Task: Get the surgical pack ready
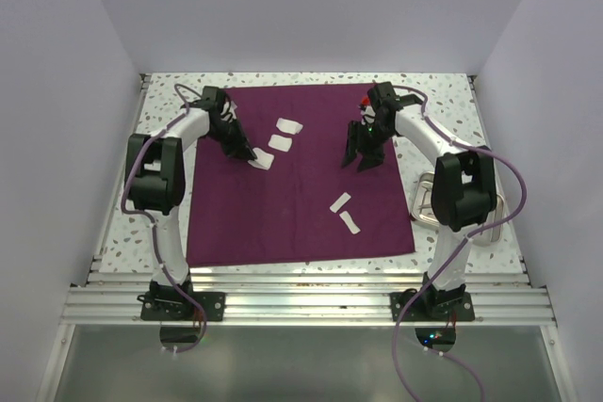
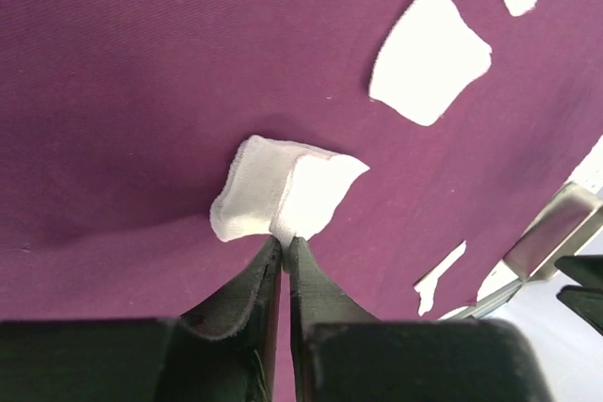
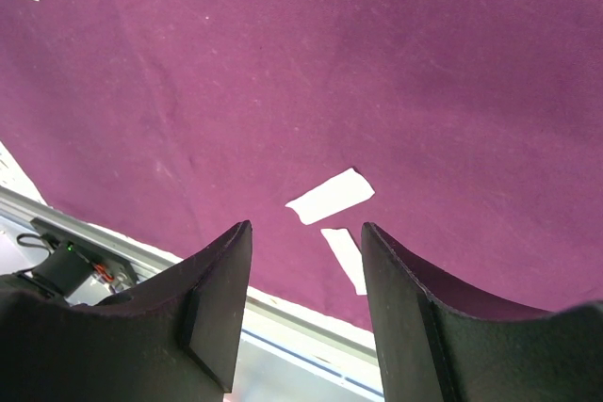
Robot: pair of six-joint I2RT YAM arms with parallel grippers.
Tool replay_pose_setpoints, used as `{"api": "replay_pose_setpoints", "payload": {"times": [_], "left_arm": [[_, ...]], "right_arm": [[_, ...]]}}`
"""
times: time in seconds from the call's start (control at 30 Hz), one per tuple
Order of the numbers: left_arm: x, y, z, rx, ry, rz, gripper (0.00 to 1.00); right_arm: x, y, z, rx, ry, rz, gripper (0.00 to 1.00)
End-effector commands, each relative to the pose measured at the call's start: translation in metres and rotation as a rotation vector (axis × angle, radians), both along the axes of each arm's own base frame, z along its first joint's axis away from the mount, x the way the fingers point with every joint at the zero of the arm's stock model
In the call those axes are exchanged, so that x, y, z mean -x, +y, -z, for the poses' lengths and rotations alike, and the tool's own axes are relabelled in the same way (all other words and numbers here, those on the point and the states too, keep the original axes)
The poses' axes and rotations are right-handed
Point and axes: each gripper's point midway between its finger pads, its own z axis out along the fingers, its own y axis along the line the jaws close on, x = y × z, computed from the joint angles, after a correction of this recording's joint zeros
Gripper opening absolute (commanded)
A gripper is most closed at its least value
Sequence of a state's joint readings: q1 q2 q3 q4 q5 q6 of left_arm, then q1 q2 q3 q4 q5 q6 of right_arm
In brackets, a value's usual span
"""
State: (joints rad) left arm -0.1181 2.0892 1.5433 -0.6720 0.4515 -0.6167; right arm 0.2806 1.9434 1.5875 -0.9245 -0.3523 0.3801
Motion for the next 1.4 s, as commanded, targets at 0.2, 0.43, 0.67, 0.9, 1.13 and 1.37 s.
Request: {"api": "replay_pose_setpoints", "payload": {"times": [0.2, 0.43, 0.67, 0.9, 1.13, 1.37], "left_arm": [[-0.005, 0.007, -0.002, -0.041, -0.012, 0.008, 0.25], [-0.002, 0.023, -0.01, -0.138, -0.041, 0.013, 0.36], [-0.004, 0.022, 0.001, -0.132, -0.03, 0.01, 0.41], [-0.012, 0.017, 0.008, -0.113, -0.025, 0.014, 0.41], [-0.011, 0.009, 0.013, -0.084, -0.017, 0.01, 0.36], [-0.007, 0.006, 0.017, -0.071, -0.008, 0.01, 0.36]], "right_arm": [[-0.006, 0.004, -0.01, -0.025, -0.023, -0.021, 0.54], [-0.004, 0.005, -0.01, -0.031, -0.021, -0.02, 0.53], [-0.005, 0.007, -0.011, -0.038, -0.023, -0.019, 0.53], [-0.001, 0.005, -0.011, -0.034, -0.023, -0.02, 0.53], [-0.002, 0.006, -0.01, -0.037, -0.023, -0.022, 0.53], [-0.002, 0.005, -0.01, -0.036, -0.022, -0.022, 0.53]]}}
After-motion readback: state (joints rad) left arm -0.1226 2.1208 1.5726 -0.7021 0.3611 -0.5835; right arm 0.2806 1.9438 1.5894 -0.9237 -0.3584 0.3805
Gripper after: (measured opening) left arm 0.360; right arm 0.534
